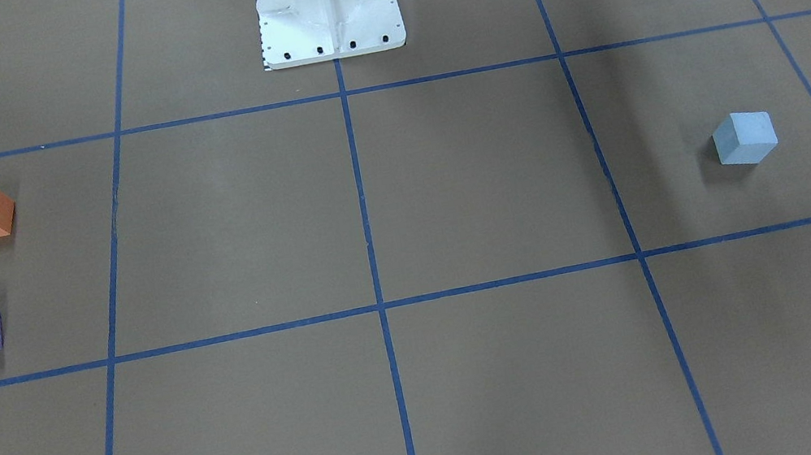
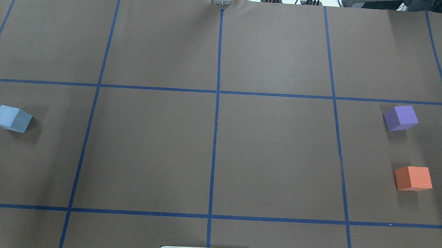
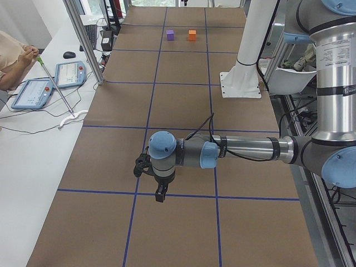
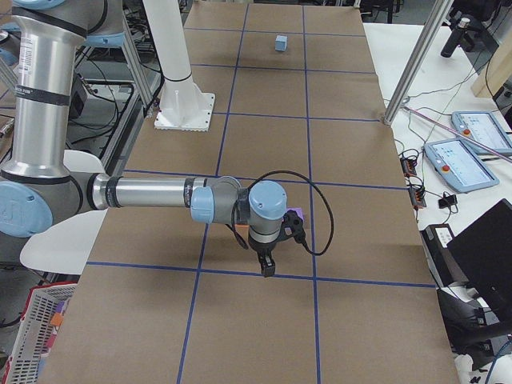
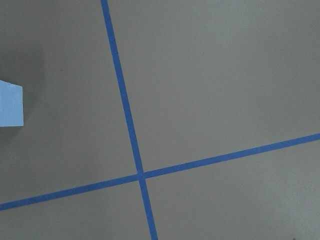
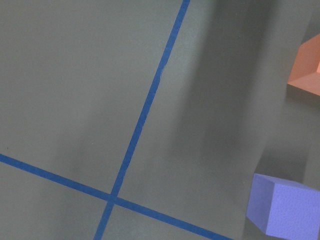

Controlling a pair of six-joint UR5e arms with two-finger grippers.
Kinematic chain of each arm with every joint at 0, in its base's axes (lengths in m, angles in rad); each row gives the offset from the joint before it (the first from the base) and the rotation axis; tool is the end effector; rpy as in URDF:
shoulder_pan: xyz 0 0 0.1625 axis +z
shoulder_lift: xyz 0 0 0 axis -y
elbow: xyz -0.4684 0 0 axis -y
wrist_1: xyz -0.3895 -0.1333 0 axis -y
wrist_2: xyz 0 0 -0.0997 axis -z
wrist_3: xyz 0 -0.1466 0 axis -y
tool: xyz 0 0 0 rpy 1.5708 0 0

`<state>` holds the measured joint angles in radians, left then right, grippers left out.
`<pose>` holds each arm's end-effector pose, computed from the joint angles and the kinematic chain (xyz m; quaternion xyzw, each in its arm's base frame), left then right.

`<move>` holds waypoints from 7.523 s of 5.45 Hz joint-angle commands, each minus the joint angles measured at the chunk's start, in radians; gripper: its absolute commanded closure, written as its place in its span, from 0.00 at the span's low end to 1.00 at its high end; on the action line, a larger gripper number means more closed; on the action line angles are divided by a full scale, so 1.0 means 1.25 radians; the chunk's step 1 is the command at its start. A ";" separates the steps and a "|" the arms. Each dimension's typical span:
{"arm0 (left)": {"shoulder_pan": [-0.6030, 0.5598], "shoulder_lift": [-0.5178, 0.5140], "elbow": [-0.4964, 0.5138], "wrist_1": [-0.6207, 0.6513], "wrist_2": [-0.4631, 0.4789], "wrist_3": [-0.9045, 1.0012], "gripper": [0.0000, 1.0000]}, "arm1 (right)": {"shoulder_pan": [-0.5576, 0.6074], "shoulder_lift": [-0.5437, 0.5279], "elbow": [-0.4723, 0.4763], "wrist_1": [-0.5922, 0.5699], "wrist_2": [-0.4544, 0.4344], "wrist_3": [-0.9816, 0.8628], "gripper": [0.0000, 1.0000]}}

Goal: Place blue block between orange and purple blocks

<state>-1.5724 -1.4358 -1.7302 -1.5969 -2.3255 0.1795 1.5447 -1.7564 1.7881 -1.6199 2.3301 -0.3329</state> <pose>-0.0336 -0.4313 0.7188 0.0567 0.3647 0.0918 0.9248 0.0219 -0.4014 0.7186 0.0486 -0.3675 -0.1626 0.9144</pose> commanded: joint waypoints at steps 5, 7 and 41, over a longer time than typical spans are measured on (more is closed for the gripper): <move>0.005 -0.011 -0.076 -0.027 0.023 -0.007 0.00 | 0.000 0.037 0.003 0.036 0.051 0.013 0.00; 0.013 -0.054 -0.073 -0.218 0.016 -0.010 0.00 | -0.015 0.075 0.010 0.034 0.122 0.062 0.00; 0.623 -0.561 -0.074 -0.022 0.255 -0.945 0.00 | -0.218 0.244 0.117 0.120 -0.042 0.590 0.00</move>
<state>-0.7314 -2.2619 -1.7228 -1.6332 -1.9697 -1.0499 1.3329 -1.5060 1.9168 -1.4694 2.2754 0.2662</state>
